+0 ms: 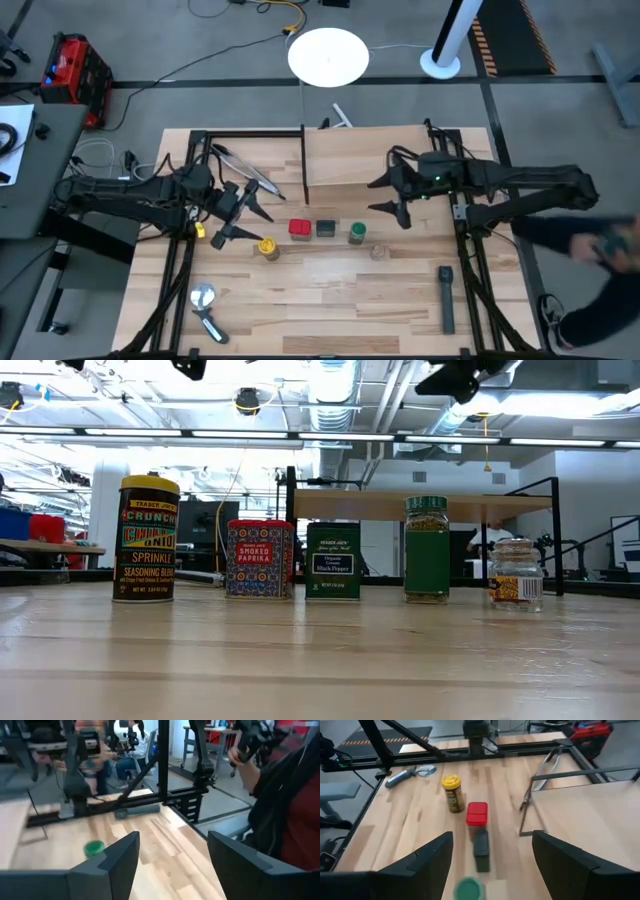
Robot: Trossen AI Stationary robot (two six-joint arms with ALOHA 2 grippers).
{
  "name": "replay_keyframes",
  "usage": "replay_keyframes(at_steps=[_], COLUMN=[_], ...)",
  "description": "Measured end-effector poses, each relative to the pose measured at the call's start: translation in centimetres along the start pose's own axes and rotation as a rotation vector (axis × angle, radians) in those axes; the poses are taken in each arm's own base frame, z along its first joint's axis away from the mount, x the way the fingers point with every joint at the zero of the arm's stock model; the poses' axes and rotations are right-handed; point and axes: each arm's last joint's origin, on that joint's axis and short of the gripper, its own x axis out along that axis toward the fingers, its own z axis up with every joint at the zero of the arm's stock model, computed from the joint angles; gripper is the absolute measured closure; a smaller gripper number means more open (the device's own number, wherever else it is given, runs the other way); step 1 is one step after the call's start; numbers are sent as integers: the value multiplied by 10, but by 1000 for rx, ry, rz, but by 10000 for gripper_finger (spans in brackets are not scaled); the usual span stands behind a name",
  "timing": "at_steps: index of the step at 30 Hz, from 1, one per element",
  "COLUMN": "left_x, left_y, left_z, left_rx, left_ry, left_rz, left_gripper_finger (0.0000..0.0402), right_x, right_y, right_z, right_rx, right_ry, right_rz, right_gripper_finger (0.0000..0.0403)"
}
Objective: Shelf spices
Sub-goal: Put the yellow seasoning bottle on the shelf
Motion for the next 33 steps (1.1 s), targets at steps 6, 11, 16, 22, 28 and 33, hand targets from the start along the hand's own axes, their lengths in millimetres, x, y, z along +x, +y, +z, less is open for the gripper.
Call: replay_keyframes(at_steps=[6, 11, 16, 22, 28, 33], left_x=[4, 5, 4, 3, -1, -3], left_y=[3, 8, 10, 9, 6, -3], left_z=[-4, -11, -19, -24, -38, -49], left_rx=[-182, -260, -286, -285, -284, -289], left_ry=[34, 78, 144, 198, 363, 487], left_rz=[32, 200, 283, 292, 269, 229], left_gripper_finger=[175, 175, 175, 175, 175, 175], right_x=[16, 20, 19, 22, 23, 22], right_y=[9, 12, 12, 13, 13, 13], right_z=[-2, -2, -1, -2, -2, -2], right_rx=[-8, -25, 17, 57, 52, 50], right_ry=[15, 16, 11, 15, 20, 17], right_rz=[39, 51, 49, 52, 53, 53], right_gripper_finger=[126, 126, 126, 126, 126, 126])
